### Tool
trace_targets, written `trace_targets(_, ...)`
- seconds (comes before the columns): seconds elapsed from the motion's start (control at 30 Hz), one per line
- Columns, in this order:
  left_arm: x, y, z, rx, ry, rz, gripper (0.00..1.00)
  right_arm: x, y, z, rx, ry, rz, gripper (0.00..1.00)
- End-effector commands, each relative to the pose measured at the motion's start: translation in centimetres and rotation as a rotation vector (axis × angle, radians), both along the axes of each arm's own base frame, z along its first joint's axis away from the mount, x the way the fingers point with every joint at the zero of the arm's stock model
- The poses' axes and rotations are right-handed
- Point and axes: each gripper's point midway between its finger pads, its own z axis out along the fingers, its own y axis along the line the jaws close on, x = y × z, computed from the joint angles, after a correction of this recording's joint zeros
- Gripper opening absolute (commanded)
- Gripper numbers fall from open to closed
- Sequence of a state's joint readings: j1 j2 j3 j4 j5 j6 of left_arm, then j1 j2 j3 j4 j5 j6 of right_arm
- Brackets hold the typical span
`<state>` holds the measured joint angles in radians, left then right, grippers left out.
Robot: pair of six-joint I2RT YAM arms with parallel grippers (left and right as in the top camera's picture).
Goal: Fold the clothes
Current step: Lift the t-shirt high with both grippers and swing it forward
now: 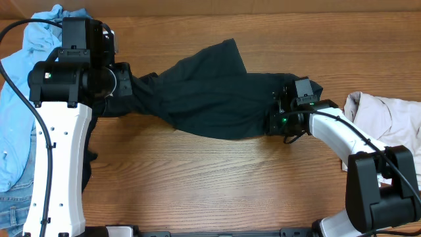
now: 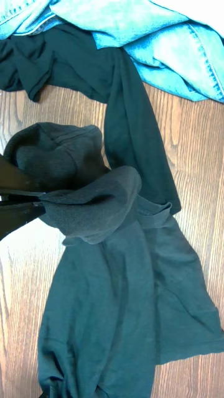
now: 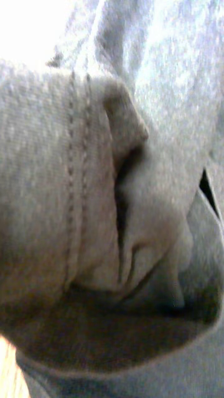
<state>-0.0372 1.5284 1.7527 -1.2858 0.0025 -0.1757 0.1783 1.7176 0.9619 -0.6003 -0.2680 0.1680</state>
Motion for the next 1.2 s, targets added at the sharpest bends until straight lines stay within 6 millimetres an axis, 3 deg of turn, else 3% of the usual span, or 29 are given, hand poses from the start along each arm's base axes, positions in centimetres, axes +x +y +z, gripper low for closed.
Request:
trace_targets(0.0, -0.2, 0.4, 0.0, 0.019, -0.005, -0.003, 0.04, 0.4, 1.4, 1.3, 0.06, -0.039, 0.046, 0.35)
trace_targets(0.13, -0.2, 0.4, 0.0, 0.019, -0.005, -0.003, 0.04, 0.3, 2.7, 0.8, 0.061, -0.043, 0.082, 0.31)
trace_targets(0.2, -0.2, 0.4, 0.0, 0.019, -0.004, -0.003, 0.04, 0.1, 2.9, 0.4, 0.057, -0.026, 0.087, 0.04)
trace_targets(0.27, -0.2, 0.4, 0.0, 0.019, -0.006, -0.003, 0.04, 0.1, 2.8, 0.8, 0.057, -0.026, 0.077, 0.04)
trace_targets(0.33, 0.0, 0.4, 0.1, 0.019, -0.014, -0.003, 0.04, 0.0, 2.4, 2.8, 0.057, -0.028, 0.068, 0.04)
trace_targets(0.43, 0.4, 0.4, 0.4, 0.019, -0.032, -0.002, 0.04, 0.5, 0.8, 10.7, 0.05, -0.11, 0.027, 0.04)
trace_targets(0.47, 0.5, 0.4, 0.5, 0.019, -0.038, -0.002, 0.04, 0.7, -0.7, 15.1, 0.021, -0.171, -0.013, 0.04)
trace_targets(0.57, 0.6, 1.4, 1.2, 0.069, -0.061, 0.03, 0.04, 1.3, -6.0, 25.2, -0.074, -0.363, -0.16, 0.04)
trace_targets(0.63, 0.6, 1.7, 2.1, 0.084, -0.085, 0.039, 0.04, 1.2, -8.7, 29.0, -0.103, -0.43, -0.233, 0.04)
trace_targets(0.7, 0.5, 1.7, 3.8, 0.081, -0.133, 0.042, 0.04, 0.8, -10.7, 30.9, -0.119, -0.456, -0.284, 0.04)
trace_targets(0.8, 0.1, 1.7, 7.9, 0.074, -0.247, 0.047, 0.04, 0.0, -12.8, 32.3, -0.136, -0.466, -0.342, 0.04)
trace_targets(0.87, -1.0, 1.8, 11.3, 0.069, -0.341, 0.051, 0.04, -0.5, -14.1, 34.3, -0.145, -0.501, -0.385, 0.04)
trace_targets(1.0, -4.7, 1.9, 18.4, 0.057, -0.554, 0.06, 0.04, -2.1, -15.4, 41.2, -0.158, -0.674, -0.444, 0.04)
trace_targets(1.17, -8.8, 2.4, 23.3, 0.059, -0.73, 0.083, 0.04, -4.7, -15.4, 47.9, -0.178, -0.865, -0.476, 0.04)
